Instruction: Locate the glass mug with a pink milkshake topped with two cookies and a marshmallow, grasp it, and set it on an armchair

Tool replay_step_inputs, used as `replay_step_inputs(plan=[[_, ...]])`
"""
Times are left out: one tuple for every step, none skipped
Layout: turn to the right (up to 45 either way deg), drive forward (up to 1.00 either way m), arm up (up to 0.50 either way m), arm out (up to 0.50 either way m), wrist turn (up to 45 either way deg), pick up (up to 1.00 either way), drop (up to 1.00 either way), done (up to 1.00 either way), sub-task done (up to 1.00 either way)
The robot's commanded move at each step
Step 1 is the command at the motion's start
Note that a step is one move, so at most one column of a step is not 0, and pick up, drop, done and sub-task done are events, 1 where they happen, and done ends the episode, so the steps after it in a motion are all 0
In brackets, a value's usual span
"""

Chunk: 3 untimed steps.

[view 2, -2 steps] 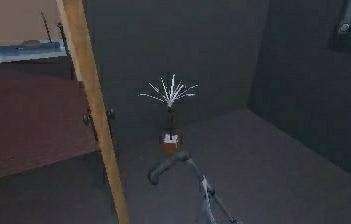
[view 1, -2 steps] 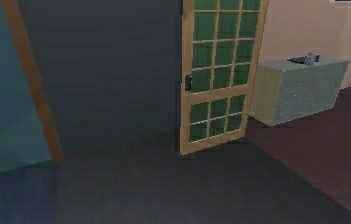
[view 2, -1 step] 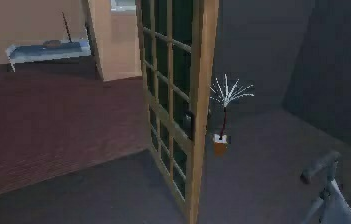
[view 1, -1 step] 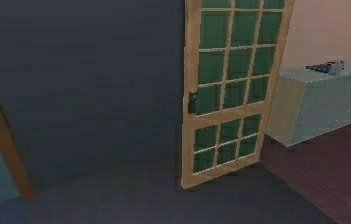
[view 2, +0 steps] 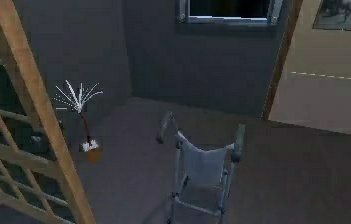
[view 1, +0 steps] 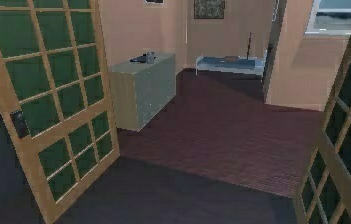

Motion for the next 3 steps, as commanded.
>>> replay_step_inputs(plan=[[0.0,1.00,0.00,0.00,0.0,0.00,0.00,0.00,0.00],[3.0,0.00,0.00,0.00,0.0,0.00,0.00,0.00,0.00],[0.0,1.00,0.00,0.00,0.0,0.00,0.00,0.00,0.00]])
